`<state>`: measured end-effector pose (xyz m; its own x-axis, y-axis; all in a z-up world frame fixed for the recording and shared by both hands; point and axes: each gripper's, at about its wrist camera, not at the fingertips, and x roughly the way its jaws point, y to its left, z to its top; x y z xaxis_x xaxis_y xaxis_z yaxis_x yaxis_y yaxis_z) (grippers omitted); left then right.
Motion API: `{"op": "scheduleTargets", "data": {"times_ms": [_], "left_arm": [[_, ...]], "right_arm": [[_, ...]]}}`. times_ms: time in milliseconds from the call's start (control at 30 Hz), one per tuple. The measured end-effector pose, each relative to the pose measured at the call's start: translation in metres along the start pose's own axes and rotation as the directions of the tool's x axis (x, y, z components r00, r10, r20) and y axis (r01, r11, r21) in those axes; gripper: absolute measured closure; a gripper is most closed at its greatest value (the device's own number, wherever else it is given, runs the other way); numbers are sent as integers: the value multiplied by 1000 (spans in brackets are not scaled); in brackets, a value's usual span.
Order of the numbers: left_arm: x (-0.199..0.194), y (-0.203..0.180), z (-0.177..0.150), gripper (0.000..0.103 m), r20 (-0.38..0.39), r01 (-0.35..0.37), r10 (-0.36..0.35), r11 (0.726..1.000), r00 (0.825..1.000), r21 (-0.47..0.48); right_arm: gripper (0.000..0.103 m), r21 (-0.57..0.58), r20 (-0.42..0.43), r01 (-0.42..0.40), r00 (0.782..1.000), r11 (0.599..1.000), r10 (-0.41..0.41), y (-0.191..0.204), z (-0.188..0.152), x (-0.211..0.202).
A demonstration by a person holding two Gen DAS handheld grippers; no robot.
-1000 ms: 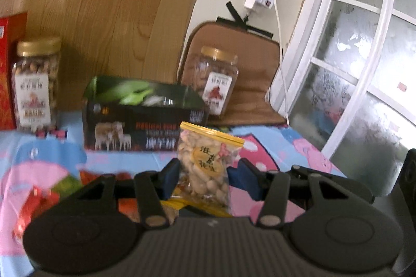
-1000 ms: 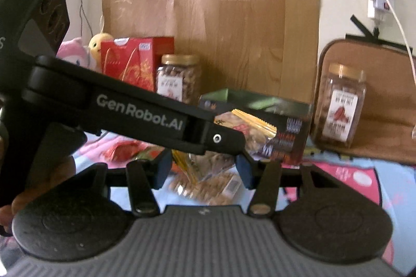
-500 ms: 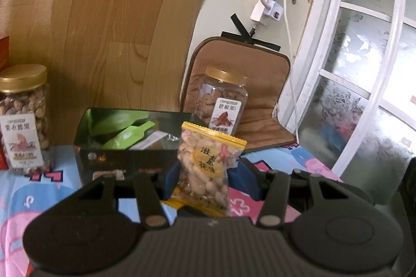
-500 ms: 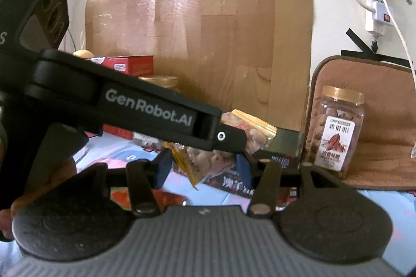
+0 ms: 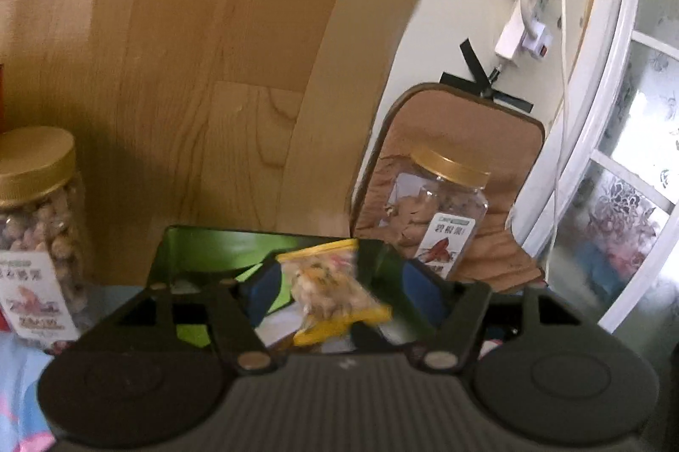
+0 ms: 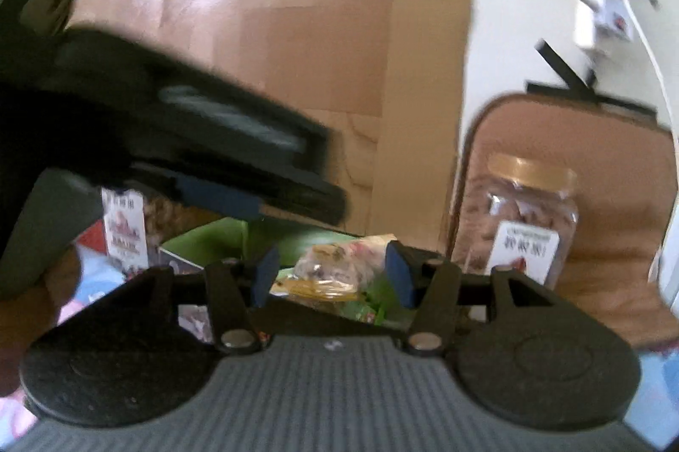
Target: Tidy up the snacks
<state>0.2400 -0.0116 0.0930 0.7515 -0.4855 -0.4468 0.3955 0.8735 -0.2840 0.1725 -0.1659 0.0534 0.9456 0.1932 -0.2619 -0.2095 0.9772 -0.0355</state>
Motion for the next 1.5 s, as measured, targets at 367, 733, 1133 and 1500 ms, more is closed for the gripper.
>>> {"op": "scheduleTargets", "data": {"times_ms": [367, 733, 1133, 1500], "left_arm": [[-95, 4, -68, 38, 52, 21, -19, 999, 998, -31], [-181, 46, -173, 38, 27, -82, 86, 987, 996, -139], [-203, 50, -185, 38, 158, -55, 75, 991, 985, -123], [-209, 58, -187, 32, 186, -12, 44, 986, 982, -167]], "right_arm": [[45, 175, -26, -92, 995, 980, 98, -15, -31, -52], [46, 331, -173, -271, 924, 904, 341, 16, -53, -63], [46, -99, -283, -266, 931, 959, 229, 101, -48, -43], [97, -36, -224, -183, 959, 982, 171, 86, -38, -72]]}}
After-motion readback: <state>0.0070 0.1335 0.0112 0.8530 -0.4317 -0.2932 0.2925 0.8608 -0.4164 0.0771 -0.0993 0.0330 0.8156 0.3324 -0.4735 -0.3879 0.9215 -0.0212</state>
